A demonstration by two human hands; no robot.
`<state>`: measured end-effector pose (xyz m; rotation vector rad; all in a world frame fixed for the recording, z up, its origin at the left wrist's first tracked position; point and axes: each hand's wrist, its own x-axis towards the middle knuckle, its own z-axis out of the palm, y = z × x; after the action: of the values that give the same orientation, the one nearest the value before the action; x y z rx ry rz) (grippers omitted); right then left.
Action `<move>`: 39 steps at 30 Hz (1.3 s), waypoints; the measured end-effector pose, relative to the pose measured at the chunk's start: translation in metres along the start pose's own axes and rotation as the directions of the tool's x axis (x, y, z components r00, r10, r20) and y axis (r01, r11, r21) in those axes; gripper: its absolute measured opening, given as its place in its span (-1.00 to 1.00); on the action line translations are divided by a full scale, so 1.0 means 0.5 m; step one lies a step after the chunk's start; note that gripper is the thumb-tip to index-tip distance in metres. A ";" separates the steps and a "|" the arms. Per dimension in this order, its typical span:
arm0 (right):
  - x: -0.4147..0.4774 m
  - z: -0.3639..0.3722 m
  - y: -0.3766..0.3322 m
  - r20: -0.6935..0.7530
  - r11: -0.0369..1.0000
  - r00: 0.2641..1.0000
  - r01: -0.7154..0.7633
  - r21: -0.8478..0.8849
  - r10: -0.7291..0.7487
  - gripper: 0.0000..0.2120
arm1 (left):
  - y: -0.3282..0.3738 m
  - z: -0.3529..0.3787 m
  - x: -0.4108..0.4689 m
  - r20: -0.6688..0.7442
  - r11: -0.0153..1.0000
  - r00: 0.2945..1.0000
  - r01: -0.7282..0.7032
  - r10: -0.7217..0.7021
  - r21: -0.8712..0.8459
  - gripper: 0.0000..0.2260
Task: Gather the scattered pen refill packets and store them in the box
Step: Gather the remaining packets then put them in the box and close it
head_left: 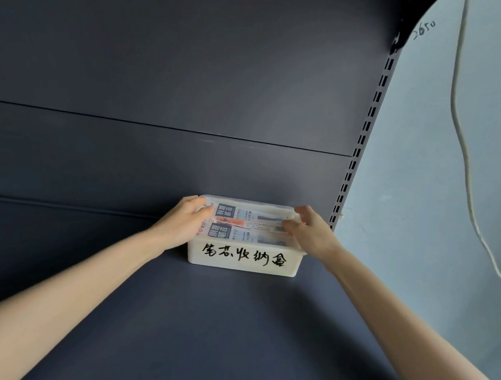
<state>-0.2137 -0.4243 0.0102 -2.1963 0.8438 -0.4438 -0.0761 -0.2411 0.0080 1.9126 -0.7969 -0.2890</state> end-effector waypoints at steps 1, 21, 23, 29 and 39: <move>0.001 0.000 -0.002 -0.007 0.999 1.000 0.013 -0.046 -0.014 -0.53 | -0.005 -0.004 0.007 0.019 0.997 1.000 -0.014 0.012 0.082 -0.73; -0.001 0.000 0.004 0.078 0.930 0.990 0.134 -0.342 -0.115 -0.81 | 0.016 -0.007 0.029 0.318 0.801 0.948 -0.181 -0.012 0.570 -0.51; 0.004 0.003 0.005 0.070 0.930 0.990 0.136 -0.342 -0.119 -0.76 | 0.009 -0.007 0.032 0.310 0.781 0.950 -0.180 -0.018 0.598 -0.49; 0.018 0.004 0.008 0.054 0.877 0.985 0.172 -0.449 -0.166 -0.61 | -0.009 -0.004 0.039 0.263 0.779 0.964 -0.184 0.026 0.599 -0.46; 0.019 0.006 0.006 0.073 0.824 0.975 0.215 -0.524 -0.208 -0.58 | -0.007 -0.002 0.030 0.222 0.820 0.973 -0.173 0.058 0.546 -0.51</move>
<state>-0.2066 -0.4310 0.0066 -2.8242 0.7816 -0.3245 -0.0628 -0.2491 0.0075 2.3987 -1.2330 -0.1766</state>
